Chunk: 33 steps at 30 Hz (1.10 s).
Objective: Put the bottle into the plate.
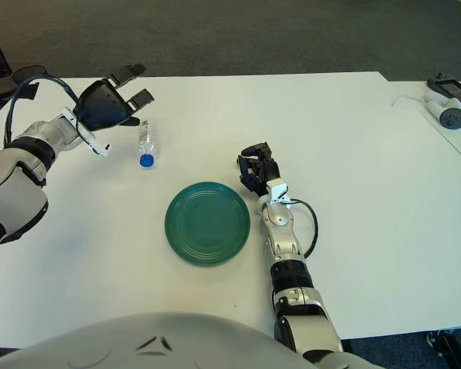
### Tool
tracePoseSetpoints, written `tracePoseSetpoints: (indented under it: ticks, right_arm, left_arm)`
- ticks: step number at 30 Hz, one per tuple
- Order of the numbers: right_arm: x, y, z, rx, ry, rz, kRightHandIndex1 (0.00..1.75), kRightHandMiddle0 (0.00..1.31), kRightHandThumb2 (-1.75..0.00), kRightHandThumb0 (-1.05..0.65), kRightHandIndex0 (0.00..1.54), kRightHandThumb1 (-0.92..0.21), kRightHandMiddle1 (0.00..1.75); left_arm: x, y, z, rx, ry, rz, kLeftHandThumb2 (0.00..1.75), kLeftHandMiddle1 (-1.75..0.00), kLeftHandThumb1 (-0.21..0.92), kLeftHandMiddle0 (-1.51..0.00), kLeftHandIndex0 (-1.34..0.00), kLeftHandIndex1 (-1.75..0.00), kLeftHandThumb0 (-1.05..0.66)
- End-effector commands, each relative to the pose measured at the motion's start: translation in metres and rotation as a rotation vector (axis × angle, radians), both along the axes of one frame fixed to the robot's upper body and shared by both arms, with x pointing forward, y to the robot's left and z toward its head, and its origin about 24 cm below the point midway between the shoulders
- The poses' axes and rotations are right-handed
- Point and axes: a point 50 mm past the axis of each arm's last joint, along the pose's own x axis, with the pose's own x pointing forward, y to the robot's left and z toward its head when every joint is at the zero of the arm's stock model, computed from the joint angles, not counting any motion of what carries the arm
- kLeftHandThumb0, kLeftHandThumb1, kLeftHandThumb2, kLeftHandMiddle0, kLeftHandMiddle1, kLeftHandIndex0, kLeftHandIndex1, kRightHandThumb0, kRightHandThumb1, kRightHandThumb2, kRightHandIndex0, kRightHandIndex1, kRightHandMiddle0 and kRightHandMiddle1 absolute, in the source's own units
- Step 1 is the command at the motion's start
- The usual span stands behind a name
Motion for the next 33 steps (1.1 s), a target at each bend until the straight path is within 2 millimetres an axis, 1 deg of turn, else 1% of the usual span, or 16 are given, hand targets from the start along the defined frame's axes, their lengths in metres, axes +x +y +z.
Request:
tracePoseSetpoints:
  ticks: [1,5,8,16,23,33]
  right_arm:
    - [-0.014,-0.004,-0.024,0.002,0.125,-0.007,1.02,0.19,-0.52,-0.35,0.39,-0.92,1.75]
    - [-0.014,-0.005,-0.024,0.001,0.122,-0.004,1.03,0.19,-0.52,-0.35,0.39,-0.92,1.75]
    - [-0.015,-0.005,-0.024,0.001,0.12,-0.001,1.04,0.19,-0.52,-0.35,0.4,-0.92,1.75]
    - [-0.015,-0.005,-0.025,0.003,0.129,-0.004,1.06,0.19,-0.52,-0.35,0.4,-0.92,1.75]
    - [-0.015,-0.004,-0.025,0.009,0.135,-0.001,1.08,0.19,-0.52,-0.35,0.39,-0.92,1.75]
    - [-0.015,-0.003,-0.026,0.015,0.143,-0.002,1.07,0.19,-0.52,-0.35,0.37,-0.92,1.75]
  left_arm:
    - [0.004,0.006,0.009,0.086,-0.006,0.04,0.76,-0.23,0.92,-0.09,0.0,-0.9,-0.73]
    - [0.005,0.009,0.01,0.161,-0.003,0.054,0.8,-0.17,0.92,-0.06,0.0,-0.78,-0.71]
    - [0.006,0.011,0.01,0.23,0.005,0.069,0.79,-0.15,0.92,-0.05,0.0,-0.69,-0.71]
    - [0.007,0.016,0.01,0.349,0.032,0.096,0.8,-0.1,0.92,-0.04,0.0,-0.55,-0.7]
    - [0.008,0.017,0.009,0.378,0.05,0.105,0.82,-0.08,0.92,-0.04,0.0,-0.49,-0.7]
    - [0.006,0.01,0.002,0.402,0.05,0.062,0.78,-0.05,0.92,-0.03,0.0,-0.41,-0.74]
